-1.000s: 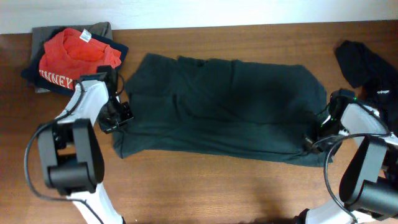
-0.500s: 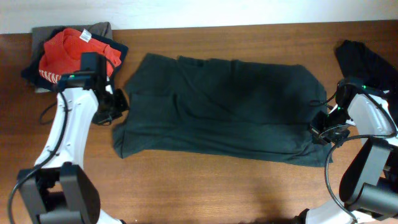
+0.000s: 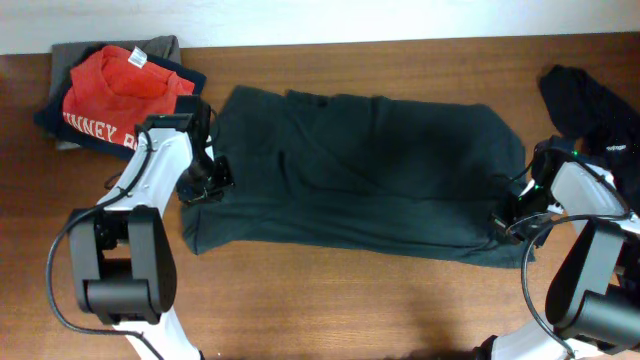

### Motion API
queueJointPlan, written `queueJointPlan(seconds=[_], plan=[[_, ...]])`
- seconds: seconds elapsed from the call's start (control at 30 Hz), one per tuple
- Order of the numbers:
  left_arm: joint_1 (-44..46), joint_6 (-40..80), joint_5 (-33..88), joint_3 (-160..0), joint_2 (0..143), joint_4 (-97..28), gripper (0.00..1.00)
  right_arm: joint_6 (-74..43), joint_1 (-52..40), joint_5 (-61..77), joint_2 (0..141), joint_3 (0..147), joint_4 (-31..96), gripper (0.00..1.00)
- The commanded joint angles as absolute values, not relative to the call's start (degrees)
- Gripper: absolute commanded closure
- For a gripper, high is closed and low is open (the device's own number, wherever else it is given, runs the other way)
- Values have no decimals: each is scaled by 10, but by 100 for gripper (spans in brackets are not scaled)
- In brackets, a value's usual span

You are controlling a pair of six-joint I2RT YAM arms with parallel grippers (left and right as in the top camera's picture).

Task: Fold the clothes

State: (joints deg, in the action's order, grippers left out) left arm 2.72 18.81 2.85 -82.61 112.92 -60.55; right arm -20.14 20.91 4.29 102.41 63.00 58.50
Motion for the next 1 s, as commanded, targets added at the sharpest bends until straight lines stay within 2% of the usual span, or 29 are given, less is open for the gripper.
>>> queueJointPlan(seconds=[0.0,0.23,0.87,0.97], plan=[[25,171,36,-825,1146,-600,99,-211,211,34,1024,613,575,96],[25,170,37,-825,1181,-591,99,-279,223,-23,1024,608,590,96],[25,170,17,-825,1192,-575,99,-271,359,-17,1023,608,597,96],[25,170,12,-825,1192,-575,99,-265,378,30,1017,612,597,96]])
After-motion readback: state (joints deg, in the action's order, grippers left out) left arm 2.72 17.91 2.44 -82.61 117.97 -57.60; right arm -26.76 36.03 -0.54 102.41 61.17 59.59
